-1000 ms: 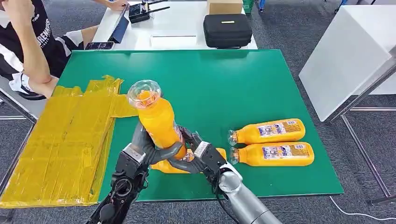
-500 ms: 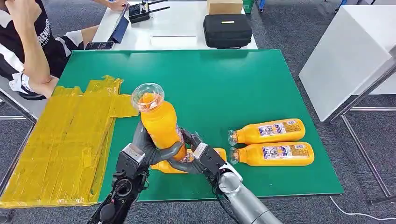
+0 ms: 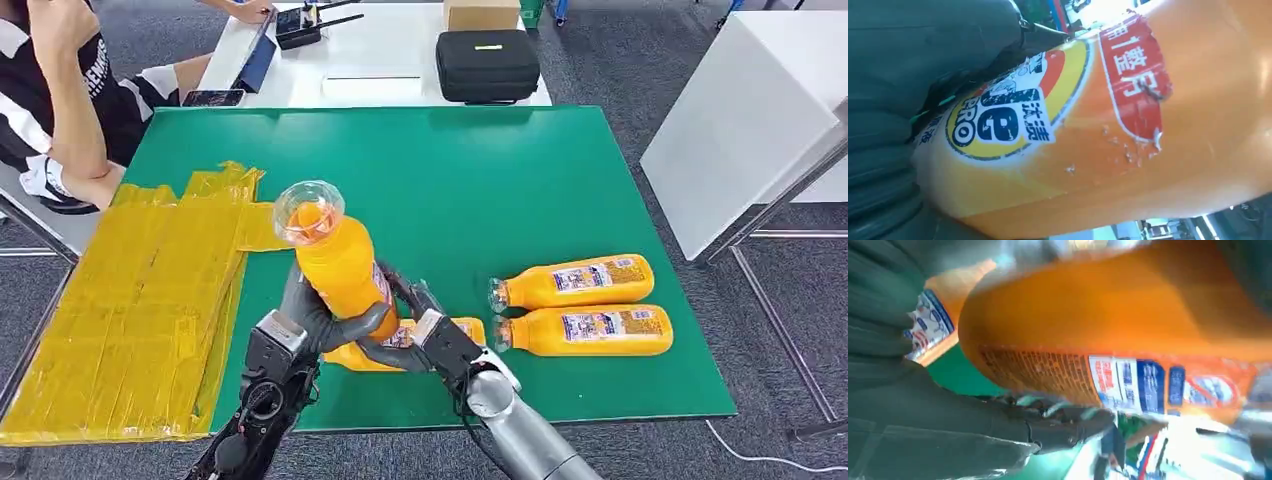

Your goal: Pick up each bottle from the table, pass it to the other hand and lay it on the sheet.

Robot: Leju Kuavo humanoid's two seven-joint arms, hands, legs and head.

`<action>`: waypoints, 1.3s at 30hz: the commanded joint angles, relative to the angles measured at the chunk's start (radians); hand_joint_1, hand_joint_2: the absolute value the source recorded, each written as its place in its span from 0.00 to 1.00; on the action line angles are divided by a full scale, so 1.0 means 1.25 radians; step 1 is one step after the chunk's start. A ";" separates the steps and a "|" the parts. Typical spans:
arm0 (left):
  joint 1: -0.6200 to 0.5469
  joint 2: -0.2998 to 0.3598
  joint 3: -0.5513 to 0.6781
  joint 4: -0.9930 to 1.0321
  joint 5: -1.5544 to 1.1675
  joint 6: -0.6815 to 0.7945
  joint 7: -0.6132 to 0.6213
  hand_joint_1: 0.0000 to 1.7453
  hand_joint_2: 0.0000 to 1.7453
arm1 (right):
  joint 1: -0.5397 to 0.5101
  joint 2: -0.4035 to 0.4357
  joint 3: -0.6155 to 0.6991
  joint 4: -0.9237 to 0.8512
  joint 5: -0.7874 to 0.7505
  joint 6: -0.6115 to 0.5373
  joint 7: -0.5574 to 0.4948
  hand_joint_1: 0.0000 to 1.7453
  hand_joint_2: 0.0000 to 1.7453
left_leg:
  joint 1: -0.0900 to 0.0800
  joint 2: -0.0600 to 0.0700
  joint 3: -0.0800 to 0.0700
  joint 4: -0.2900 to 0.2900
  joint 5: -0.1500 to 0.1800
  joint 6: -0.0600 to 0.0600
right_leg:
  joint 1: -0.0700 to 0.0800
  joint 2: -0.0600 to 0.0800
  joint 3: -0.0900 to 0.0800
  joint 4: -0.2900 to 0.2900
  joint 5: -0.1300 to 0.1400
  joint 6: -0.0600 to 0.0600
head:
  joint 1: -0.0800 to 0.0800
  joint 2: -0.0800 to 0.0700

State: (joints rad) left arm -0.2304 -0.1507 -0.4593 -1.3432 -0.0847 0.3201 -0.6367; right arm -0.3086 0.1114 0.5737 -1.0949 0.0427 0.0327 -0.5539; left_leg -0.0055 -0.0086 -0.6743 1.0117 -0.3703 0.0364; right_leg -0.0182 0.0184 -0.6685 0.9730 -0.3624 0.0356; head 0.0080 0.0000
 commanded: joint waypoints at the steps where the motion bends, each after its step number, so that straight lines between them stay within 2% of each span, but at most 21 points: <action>1: -0.020 0.035 0.046 -0.034 -0.312 0.297 -0.015 1.00 1.00 | 0.039 -0.043 -0.001 -0.149 0.052 -0.131 0.027 0.00 1.00 | 0.000 0.000 0.004 0.001 -0.003 -0.002 | 0.001 -0.001 0.004 0.001 -0.002 -0.002 | 0.000 0.000; 2: -0.009 -0.002 0.146 -0.049 -0.481 0.302 -0.015 1.00 1.00 | 0.043 -0.046 -0.003 -0.163 0.097 -0.193 0.043 0.00 1.00 | 0.001 0.000 0.002 0.000 -0.001 -0.001 | 0.001 -0.001 0.002 0.000 -0.001 -0.001 | 0.000 0.000; 5: -0.014 -0.083 0.339 -0.102 -0.769 0.302 -0.049 1.00 1.00 | 0.061 -0.051 -0.010 -0.215 0.118 -0.244 0.058 0.00 1.00 | 0.001 0.001 0.003 0.001 -0.002 -0.002 | 0.001 0.000 0.003 0.001 -0.002 -0.001 | 0.000 0.000; 9: -0.081 -0.086 0.504 -0.070 -1.000 0.302 -0.047 1.00 1.00 | 0.095 -0.073 -0.014 -0.283 0.129 -0.277 0.063 0.00 1.00 | 0.001 0.000 0.001 0.001 -0.001 -0.001 | 0.001 -0.001 0.001 0.001 -0.001 -0.001 | 0.000 0.000; 10: -0.119 -0.033 0.519 -0.060 -1.124 0.302 0.030 1.00 1.00 | 0.095 -0.082 -0.015 -0.289 0.126 -0.288 0.062 0.00 1.00 | 0.001 0.001 0.003 0.001 -0.002 -0.002 | 0.001 0.000 0.003 0.001 -0.002 -0.002 | 0.000 0.000; 11: -0.127 0.001 0.493 -0.046 -1.157 0.302 0.080 1.00 1.00 | 0.092 -0.083 -0.014 -0.286 0.124 -0.290 0.062 0.00 1.00 | 0.001 0.002 0.006 0.001 -0.003 -0.003 | 0.001 0.000 0.005 0.001 -0.002 -0.002 | 0.000 0.000; 12: -0.127 0.001 0.493 -0.046 -1.157 0.302 0.080 1.00 1.00 | 0.092 -0.083 -0.014 -0.286 0.124 -0.290 0.062 0.00 1.00 | 0.001 0.003 0.007 0.002 -0.004 -0.003 | 0.001 0.000 0.005 0.002 -0.003 -0.003 | 0.000 0.000; 13: -0.146 0.128 0.387 -0.001 -1.189 0.302 0.228 1.00 1.00 | 0.081 -0.083 -0.009 -0.272 0.124 -0.295 0.060 0.00 1.00 | 0.000 0.003 0.003 0.000 -0.001 -0.002 | 0.001 0.000 0.002 0.001 -0.001 -0.002 | 0.000 0.000; 14: -0.189 0.272 0.214 0.073 -1.189 0.302 0.417 1.00 1.00 | 0.075 -0.081 -0.004 -0.260 0.124 -0.302 0.057 0.00 1.00 | 0.001 0.002 0.004 0.000 -0.002 -0.003 | 0.001 -0.001 0.003 0.001 -0.001 -0.003 | 0.000 0.000; 15: -0.279 0.381 -0.038 0.194 -1.189 0.302 0.650 1.00 1.00 | 0.074 -0.080 -0.001 -0.257 0.124 -0.314 0.051 0.00 1.00 | 0.001 0.003 0.007 0.000 -0.002 -0.004 | 0.001 0.000 0.005 0.001 -0.002 -0.004 | -0.001 0.000; 16: -0.323 0.395 -0.132 0.263 -1.189 0.302 0.727 1.00 1.00 | 0.077 -0.078 -0.001 -0.257 0.129 -0.322 0.047 0.00 1.00 | 0.001 0.004 0.007 -0.001 -0.002 -0.004 | 0.001 0.000 0.004 0.001 -0.001 -0.004 | 0.000 0.000; 18: -0.384 0.387 -0.164 0.464 -1.189 0.302 0.698 1.00 1.00 | 0.087 -0.074 -0.004 -0.269 0.139 -0.334 0.046 0.00 1.00 | 0.002 -0.009 0.006 0.000 0.000 -0.005 | 0.003 -0.013 0.006 0.003 -0.004 -0.005 | 0.000 0.000; 19: -0.388 0.388 -0.163 0.467 -1.189 0.302 0.696 1.00 1.00 | 0.087 -0.074 -0.004 -0.271 0.141 -0.334 0.046 0.00 1.00 | 0.003 -0.011 0.007 0.000 0.000 -0.006 | 0.003 -0.015 0.008 0.003 -0.005 -0.005 | 0.000 0.000; 20: -0.421 0.392 -0.218 0.553 -1.189 0.302 0.713 1.00 1.00 | 0.089 -0.072 -0.005 -0.275 0.142 -0.333 0.046 0.00 1.00 | 0.002 -0.005 0.005 0.000 0.003 -0.005 | 0.003 -0.007 -0.001 0.002 -0.001 -0.005 | 0.000 0.000; 22: -0.459 0.364 -0.209 0.734 -1.188 0.302 0.697 1.00 1.00 | 0.087 -0.071 -0.015 -0.279 0.144 -0.333 0.046 0.00 1.00 | 0.003 0.003 0.006 -0.002 0.002 -0.007 | 0.003 0.001 0.002 0.000 0.001 -0.007 | -0.002 0.000; 23: -0.472 0.352 -0.194 0.785 -1.189 0.295 0.681 1.00 1.00 | 0.092 -0.066 -0.025 -0.285 0.144 -0.335 0.046 0.00 1.00 | 0.002 0.001 0.005 -0.002 0.002 -0.006 | 0.002 -0.001 0.002 0.000 0.003 -0.007 | -0.001 0.000; 27: -0.478 0.343 -0.129 0.861 -1.176 0.137 0.658 1.00 1.00 | 0.110 -0.068 -0.054 -0.310 0.166 -0.326 0.054 0.00 1.00 | 0.003 0.007 0.005 0.000 0.001 -0.006 | 0.003 0.005 0.002 0.001 0.002 -0.008 | 0.000 0.000; 31: -0.472 0.340 -0.203 0.891 -1.188 -0.044 0.619 1.00 1.00 | 0.086 -0.068 -0.051 -0.275 0.199 -0.319 0.075 0.00 1.00 | 0.003 0.010 0.003 0.000 0.001 -0.007 | 0.003 0.009 -0.002 0.001 0.004 -0.008 | 0.000 0.000; 35: -0.463 0.340 -0.203 0.890 -1.189 -0.040 0.624 1.00 1.00 | 0.081 -0.064 -0.053 -0.267 0.199 -0.318 0.075 0.00 1.00 | 0.003 0.006 0.004 -0.001 0.002 -0.007 | 0.003 0.006 0.000 0.000 0.002 -0.007 | 0.000 0.000; 36: -0.461 0.333 -0.190 0.895 -1.179 -0.084 0.591 1.00 1.00 | 0.073 -0.070 -0.044 -0.252 0.244 -0.316 0.112 0.00 1.00 | 0.004 0.006 0.009 0.000 -0.001 -0.009 | 0.004 0.004 0.006 0.002 -0.001 -0.009 | 0.000 0.000; 39: -0.438 0.319 -0.171 0.892 -1.178 -0.065 0.610 1.00 1.00 | 0.067 -0.081 -0.036 -0.236 0.345 -0.298 0.187 0.00 1.00 | 0.004 0.009 0.010 -0.001 -0.002 -0.010 | 0.003 0.007 0.007 0.000 0.000 -0.008 | 0.000 0.000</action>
State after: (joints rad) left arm -0.8098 0.2712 -0.6283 -0.3589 -1.5331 0.2776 0.1320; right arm -0.1776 0.0317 0.5207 -1.4763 0.3194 -0.3666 -0.4444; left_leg -0.0001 -0.0038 -0.6698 1.0110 -0.3701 0.0266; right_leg -0.0137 0.0242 -0.6660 0.9735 -0.3603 0.0268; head 0.0076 0.0000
